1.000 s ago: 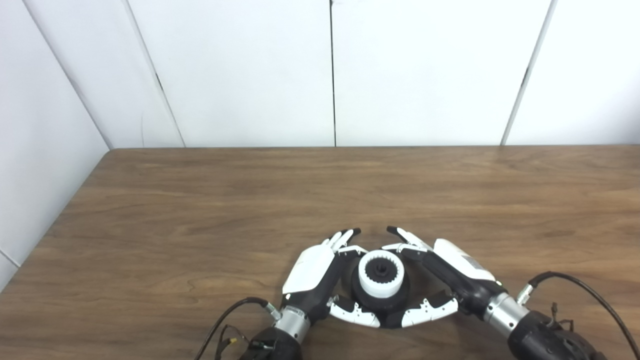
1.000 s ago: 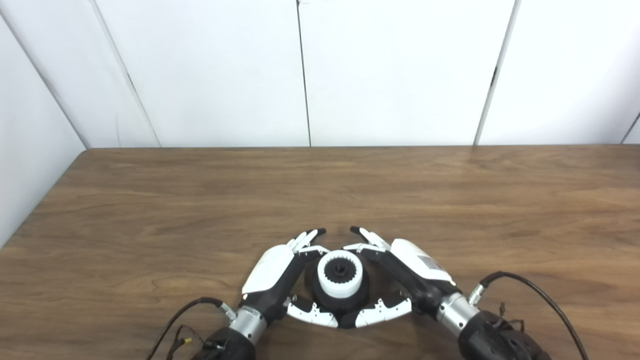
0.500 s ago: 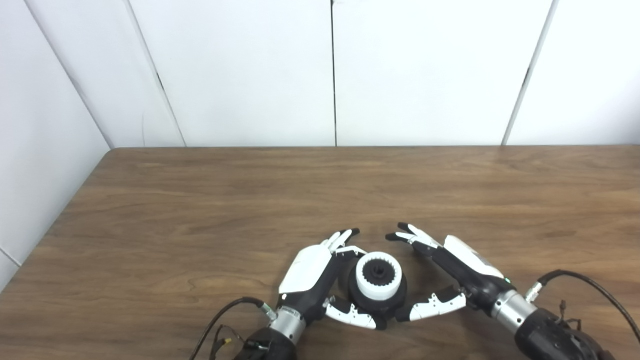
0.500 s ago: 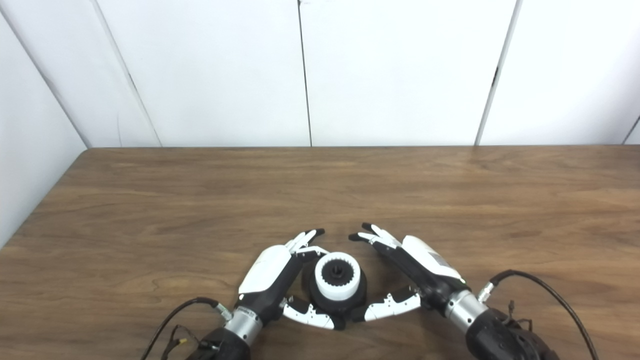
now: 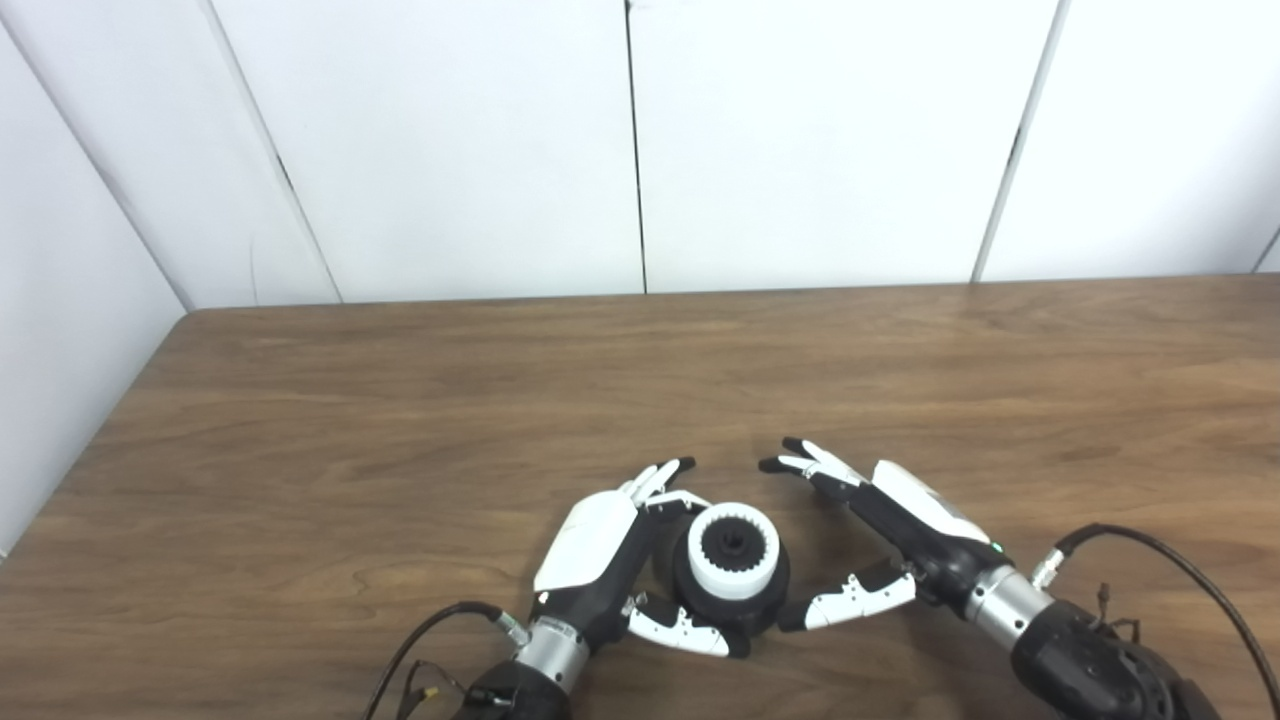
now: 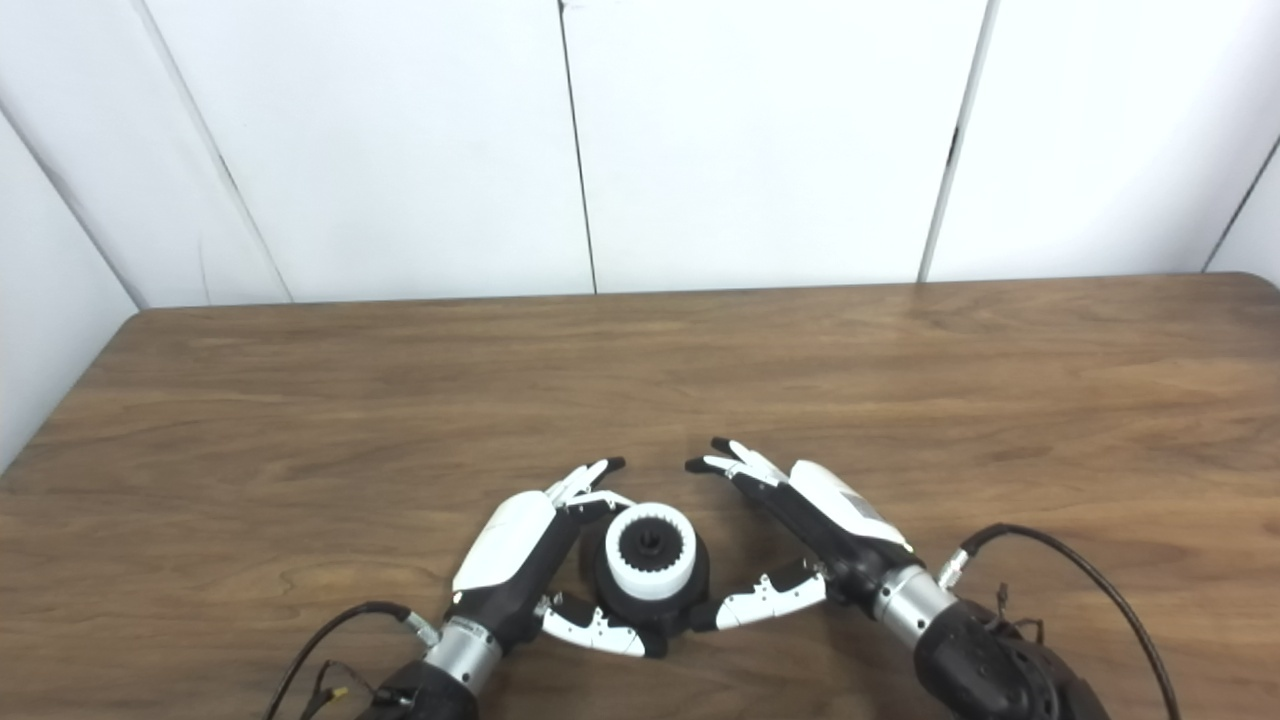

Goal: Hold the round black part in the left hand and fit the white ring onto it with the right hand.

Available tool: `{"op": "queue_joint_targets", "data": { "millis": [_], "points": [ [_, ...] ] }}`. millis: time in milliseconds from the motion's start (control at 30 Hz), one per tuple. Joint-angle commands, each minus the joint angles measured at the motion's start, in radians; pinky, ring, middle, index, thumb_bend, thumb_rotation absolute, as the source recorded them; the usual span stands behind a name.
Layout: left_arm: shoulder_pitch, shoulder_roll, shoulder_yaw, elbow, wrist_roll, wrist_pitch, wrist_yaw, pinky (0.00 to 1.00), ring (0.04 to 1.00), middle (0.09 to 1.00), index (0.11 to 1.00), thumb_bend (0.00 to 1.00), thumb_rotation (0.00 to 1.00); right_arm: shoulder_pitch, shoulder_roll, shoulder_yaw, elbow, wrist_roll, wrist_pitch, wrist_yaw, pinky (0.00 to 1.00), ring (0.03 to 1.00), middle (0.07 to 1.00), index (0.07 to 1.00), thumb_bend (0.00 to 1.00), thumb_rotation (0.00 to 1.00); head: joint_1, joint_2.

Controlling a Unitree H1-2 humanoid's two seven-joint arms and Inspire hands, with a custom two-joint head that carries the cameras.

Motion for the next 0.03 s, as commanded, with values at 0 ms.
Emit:
{"op": "queue_joint_targets", "data": {
  "millis": [0],
  "points": [
    [0.001, 0.014, 0.005, -0.004, -0.002, 0.005, -0.013, 0.93, 0.974, 0.966, 0.620, 0.97, 0.31, -0.012, -0.010, -0.020, -0.003, -0.003, 0.032, -0.011, 0.96, 1.000, 1.000, 0.904, 1.00, 0.46, 0.000, 0.001]
  ]
}}
